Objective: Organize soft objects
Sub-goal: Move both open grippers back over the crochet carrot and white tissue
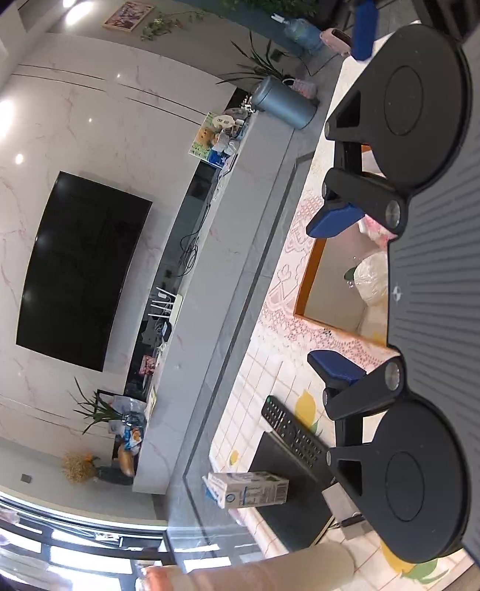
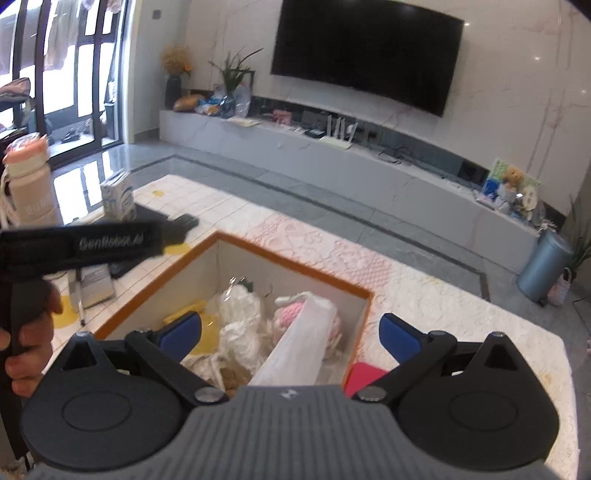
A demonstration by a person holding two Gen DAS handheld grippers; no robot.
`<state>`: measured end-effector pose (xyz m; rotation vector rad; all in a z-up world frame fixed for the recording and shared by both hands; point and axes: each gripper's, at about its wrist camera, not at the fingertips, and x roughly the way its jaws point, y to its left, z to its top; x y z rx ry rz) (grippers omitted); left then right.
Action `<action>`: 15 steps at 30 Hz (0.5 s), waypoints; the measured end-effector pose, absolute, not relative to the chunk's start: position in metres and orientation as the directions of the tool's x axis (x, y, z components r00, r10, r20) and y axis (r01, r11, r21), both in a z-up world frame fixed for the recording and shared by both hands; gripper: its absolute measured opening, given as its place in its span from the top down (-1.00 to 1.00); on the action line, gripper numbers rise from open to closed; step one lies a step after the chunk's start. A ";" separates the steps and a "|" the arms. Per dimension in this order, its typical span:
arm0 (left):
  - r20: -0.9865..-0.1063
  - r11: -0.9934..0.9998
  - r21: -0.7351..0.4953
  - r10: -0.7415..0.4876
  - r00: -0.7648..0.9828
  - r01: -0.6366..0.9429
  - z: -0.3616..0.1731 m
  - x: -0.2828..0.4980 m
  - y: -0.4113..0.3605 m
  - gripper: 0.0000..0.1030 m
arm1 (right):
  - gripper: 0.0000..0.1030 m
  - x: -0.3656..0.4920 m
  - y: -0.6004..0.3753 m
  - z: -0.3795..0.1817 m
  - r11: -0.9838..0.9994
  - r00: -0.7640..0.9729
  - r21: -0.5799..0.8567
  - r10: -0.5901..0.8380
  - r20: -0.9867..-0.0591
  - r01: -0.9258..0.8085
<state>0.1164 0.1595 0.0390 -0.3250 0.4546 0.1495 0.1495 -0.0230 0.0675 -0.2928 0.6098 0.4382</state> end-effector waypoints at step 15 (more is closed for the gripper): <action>-0.468 0.940 -0.304 -0.004 0.884 -0.156 0.048 0.111 0.151 -0.49 | -0.95 0.148 -0.118 0.123 0.959 0.869 -0.101 0.191 -0.456 -0.264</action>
